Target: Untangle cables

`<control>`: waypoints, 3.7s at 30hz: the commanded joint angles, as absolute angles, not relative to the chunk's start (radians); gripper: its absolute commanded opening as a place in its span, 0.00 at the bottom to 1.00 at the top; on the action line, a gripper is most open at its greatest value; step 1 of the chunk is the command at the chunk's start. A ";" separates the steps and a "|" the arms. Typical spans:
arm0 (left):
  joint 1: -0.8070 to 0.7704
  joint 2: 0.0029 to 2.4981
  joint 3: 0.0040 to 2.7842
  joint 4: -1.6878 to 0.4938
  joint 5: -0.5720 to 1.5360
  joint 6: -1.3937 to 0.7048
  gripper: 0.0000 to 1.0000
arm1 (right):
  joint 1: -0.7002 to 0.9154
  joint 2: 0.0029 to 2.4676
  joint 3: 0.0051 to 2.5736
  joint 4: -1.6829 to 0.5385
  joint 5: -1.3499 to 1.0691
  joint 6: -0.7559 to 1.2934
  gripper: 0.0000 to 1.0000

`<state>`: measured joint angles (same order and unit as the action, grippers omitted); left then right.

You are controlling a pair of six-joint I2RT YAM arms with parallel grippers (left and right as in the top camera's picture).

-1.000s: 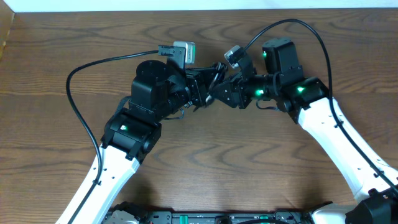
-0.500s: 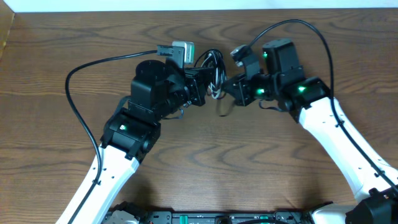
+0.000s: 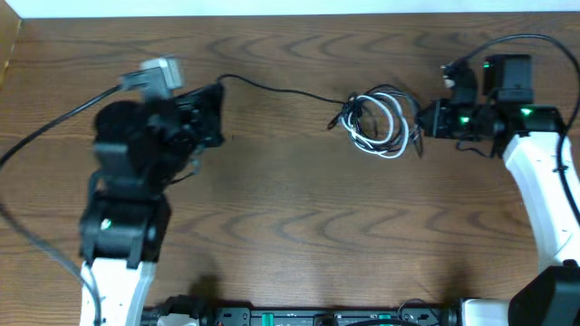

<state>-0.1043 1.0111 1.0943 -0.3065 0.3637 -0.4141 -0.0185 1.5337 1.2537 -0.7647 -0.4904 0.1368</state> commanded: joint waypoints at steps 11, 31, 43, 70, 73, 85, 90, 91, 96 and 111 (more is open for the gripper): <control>0.004 0.984 1.111 -0.363 0.551 -0.401 0.68 | -0.075 1.533 1.253 -0.823 -0.595 0.024 0.01; -0.230 1.336 1.111 -0.350 0.827 -0.316 0.81 | 0.028 1.315 1.253 -0.665 -0.950 0.083 0.01; -0.434 1.541 1.111 -0.258 0.827 -0.307 0.81 | 0.028 1.224 1.253 -0.639 -0.957 0.112 0.01; -0.464 1.643 1.110 -0.245 0.538 -0.263 0.80 | 0.025 1.182 1.253 -0.603 -1.061 0.127 0.01; -0.464 1.664 1.110 -0.253 0.542 -0.263 0.74 | 0.025 1.180 1.253 -0.601 -1.061 0.127 0.01; -0.464 1.674 1.110 -0.256 0.576 -0.264 0.07 | 0.025 1.180 1.253 -0.604 -1.024 0.126 0.01; -0.464 1.674 1.110 -0.268 0.602 -0.265 0.53 | 0.025 1.180 1.253 -0.605 -1.024 0.126 0.01; -0.464 1.674 1.110 -0.276 0.603 -0.265 0.59 | 0.025 1.180 1.253 -0.605 -1.024 0.126 0.01; -0.464 1.674 1.110 -0.288 0.646 -0.262 0.67 | 0.025 1.180 1.253 -0.600 -1.024 0.126 0.01; -0.464 1.675 1.102 -0.287 0.643 -0.262 0.49 | 0.025 1.180 1.253 -0.577 -1.031 0.135 0.01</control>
